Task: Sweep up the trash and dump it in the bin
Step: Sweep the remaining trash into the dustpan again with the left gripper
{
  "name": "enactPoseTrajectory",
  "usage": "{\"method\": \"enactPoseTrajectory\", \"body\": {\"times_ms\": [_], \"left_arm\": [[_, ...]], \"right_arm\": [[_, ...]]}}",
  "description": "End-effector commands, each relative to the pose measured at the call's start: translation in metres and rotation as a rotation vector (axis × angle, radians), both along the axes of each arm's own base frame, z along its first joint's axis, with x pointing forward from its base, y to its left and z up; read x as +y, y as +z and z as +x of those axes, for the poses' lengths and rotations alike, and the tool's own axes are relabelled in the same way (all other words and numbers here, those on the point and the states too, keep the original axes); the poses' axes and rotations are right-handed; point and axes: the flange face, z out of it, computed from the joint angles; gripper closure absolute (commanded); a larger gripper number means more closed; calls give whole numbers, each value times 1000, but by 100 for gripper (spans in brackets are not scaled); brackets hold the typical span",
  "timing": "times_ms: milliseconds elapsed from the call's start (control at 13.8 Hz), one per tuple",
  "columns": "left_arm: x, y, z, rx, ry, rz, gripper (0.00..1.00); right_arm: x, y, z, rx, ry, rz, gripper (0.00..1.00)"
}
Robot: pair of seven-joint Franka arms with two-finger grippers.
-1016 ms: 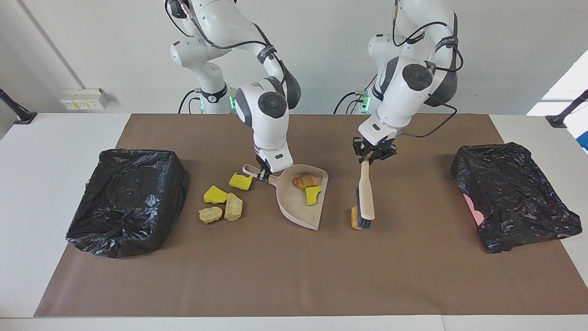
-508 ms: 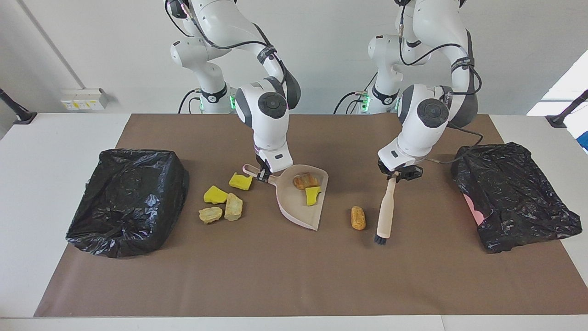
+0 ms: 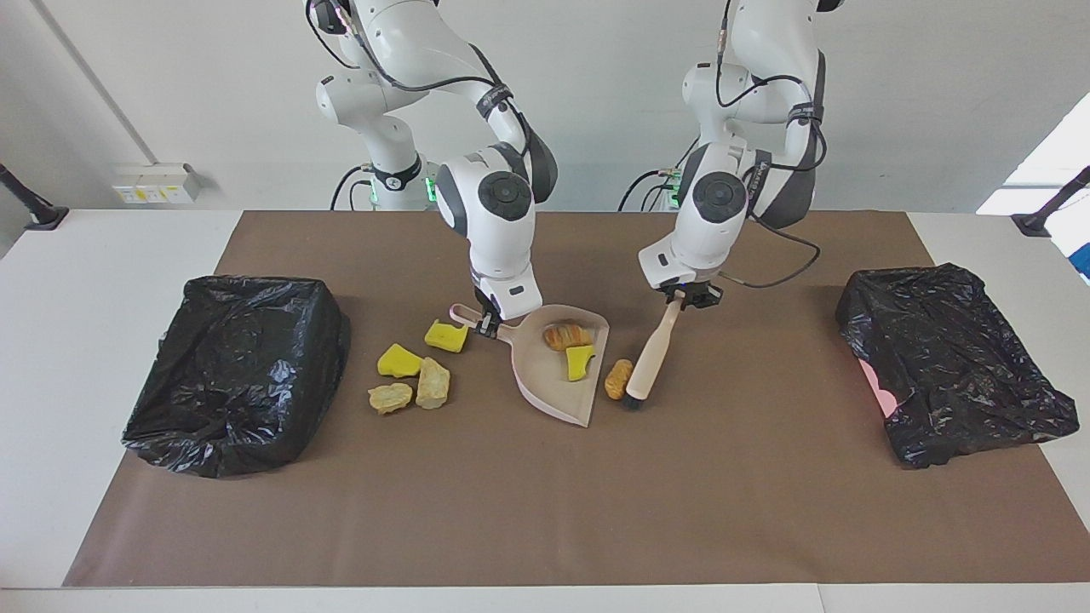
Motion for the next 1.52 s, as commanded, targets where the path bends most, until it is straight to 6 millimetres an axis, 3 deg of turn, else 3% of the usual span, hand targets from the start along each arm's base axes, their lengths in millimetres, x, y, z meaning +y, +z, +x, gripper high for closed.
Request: {"method": "enactPoseTrajectory", "body": {"times_ms": [0,145,508,653,799,1016,1234,1452], "left_arm": [[-21,7,-27,-1,27,-7,100],[-34,10,-33,10,81,-29,100],[-26,14,-24,16,104,-26,100],[-18,12,-18,18,121,-12,100],[7,16,-5,16,246,6,100],[9,15,-2,-6,333,17,100],[9,13,-8,-12,378,28,100],[6,5,-29,-41,438,29,100]], "right_arm": [[-2,0,-3,-13,-34,12,100],[-3,-1,-4,-12,-34,11,100],[-5,-3,-4,-14,-37,13,100],[-6,-2,-4,-11,-36,12,100],[-6,-2,-4,-7,-35,7,100],[-6,-2,-4,-4,-32,6,100],[-7,-2,-4,-2,-34,5,100],[-11,-1,-1,-6,-40,7,100]]}}
